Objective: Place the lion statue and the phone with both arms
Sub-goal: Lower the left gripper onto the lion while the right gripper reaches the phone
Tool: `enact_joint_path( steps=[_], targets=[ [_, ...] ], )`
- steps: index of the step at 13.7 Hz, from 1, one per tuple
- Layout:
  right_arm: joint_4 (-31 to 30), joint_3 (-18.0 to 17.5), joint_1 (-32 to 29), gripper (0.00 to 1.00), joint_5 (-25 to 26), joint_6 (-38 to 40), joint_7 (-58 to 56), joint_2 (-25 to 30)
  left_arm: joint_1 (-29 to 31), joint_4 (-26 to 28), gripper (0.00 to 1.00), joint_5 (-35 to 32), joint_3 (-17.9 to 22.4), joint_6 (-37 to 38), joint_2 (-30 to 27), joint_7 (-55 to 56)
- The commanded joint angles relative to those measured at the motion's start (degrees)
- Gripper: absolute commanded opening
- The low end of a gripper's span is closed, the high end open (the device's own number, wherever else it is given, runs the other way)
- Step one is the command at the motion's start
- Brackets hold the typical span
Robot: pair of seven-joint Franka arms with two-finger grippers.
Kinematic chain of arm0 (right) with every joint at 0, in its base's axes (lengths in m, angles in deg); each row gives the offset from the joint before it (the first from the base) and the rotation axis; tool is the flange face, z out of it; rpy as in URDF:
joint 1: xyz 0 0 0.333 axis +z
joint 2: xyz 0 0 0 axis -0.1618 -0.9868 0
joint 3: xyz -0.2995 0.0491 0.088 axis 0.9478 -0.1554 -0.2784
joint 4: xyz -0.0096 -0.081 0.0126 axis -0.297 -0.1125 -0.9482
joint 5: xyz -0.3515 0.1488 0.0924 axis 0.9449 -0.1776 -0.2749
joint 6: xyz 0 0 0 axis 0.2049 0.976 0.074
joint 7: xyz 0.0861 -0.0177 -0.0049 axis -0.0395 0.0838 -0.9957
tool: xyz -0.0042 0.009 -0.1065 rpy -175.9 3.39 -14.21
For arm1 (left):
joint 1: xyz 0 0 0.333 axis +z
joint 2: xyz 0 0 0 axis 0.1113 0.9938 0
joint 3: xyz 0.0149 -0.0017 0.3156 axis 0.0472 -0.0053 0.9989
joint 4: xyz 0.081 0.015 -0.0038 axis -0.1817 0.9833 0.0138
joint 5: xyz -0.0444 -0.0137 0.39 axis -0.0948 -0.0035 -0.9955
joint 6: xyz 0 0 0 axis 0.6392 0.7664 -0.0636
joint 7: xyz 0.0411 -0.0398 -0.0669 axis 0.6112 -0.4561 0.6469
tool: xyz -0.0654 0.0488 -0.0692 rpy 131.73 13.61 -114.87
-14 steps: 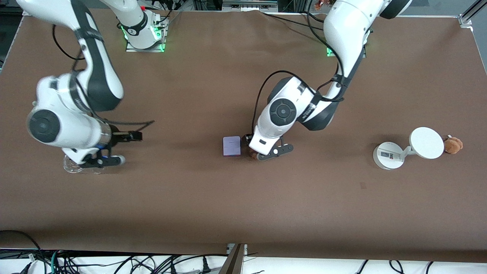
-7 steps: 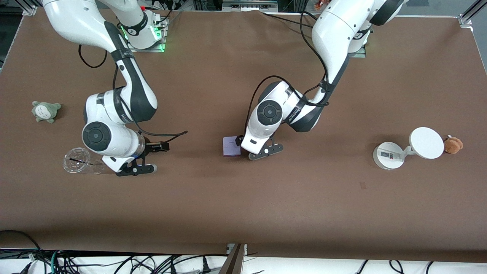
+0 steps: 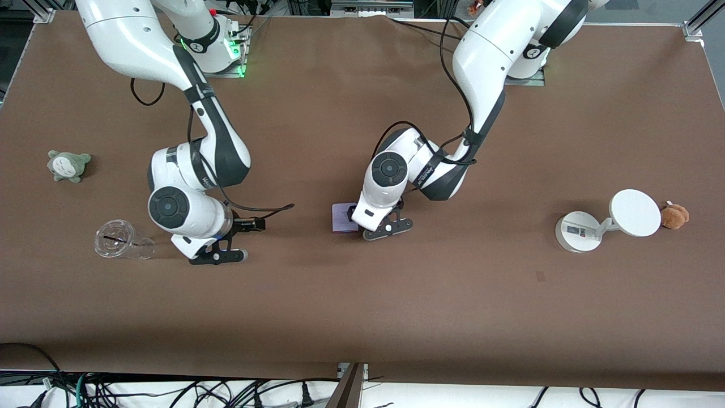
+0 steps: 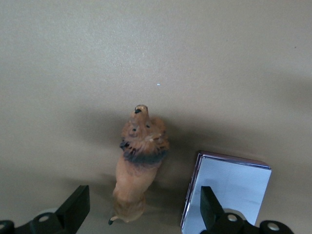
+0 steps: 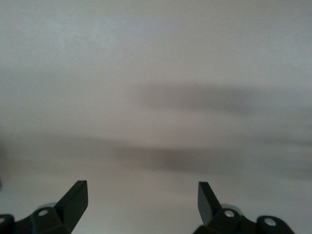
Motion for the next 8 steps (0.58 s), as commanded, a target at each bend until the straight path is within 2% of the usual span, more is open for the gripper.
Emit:
enact_joint_path(
  steps=[1, 2, 4, 5, 6, 8],
  targets=[
    [1.2, 0.2, 1.9, 1.0, -1.1, -1.8, 2.9, -0.8, -0.7, -2.2, 0.81, -1.4, 0.8, 0.5, 0.9, 0.3],
    [1.2, 0.2, 2.1, 1.0, -1.2, -3.1, 2.9, -1.2, -0.6, -2.2, 0.59, -1.4, 0.8, 0.5, 0.9, -0.2],
    [1.2, 0.2, 3.6, 1.0, -1.1, -3.8, 3.8, -1.5, -0.3, -2.2, 0.28, -1.4, 0.8, 0.5, 0.9, -4.1],
    [1.2, 0.2, 3.8, 1.0, -1.1, -3.8, 5.6, -1.6, -0.2, -2.0, 0.18, -1.4, 0.8, 0.5, 0.9, -6.0],
    [1.2, 0.2, 4.5, 1.0, -1.0, -3.8, 7.5, -2.0, 0.0, -1.9, 0.0, -1.3, 0.8, 0.6, 0.9, -7.0],
    [1.3, 0.2, 5.9, 1.0, -0.9, -4.8, 9.3, -2.5, 0.2, -1.8, 0.0, -1.4, 0.8, 0.6, 0.6, -7.2]
  ],
)
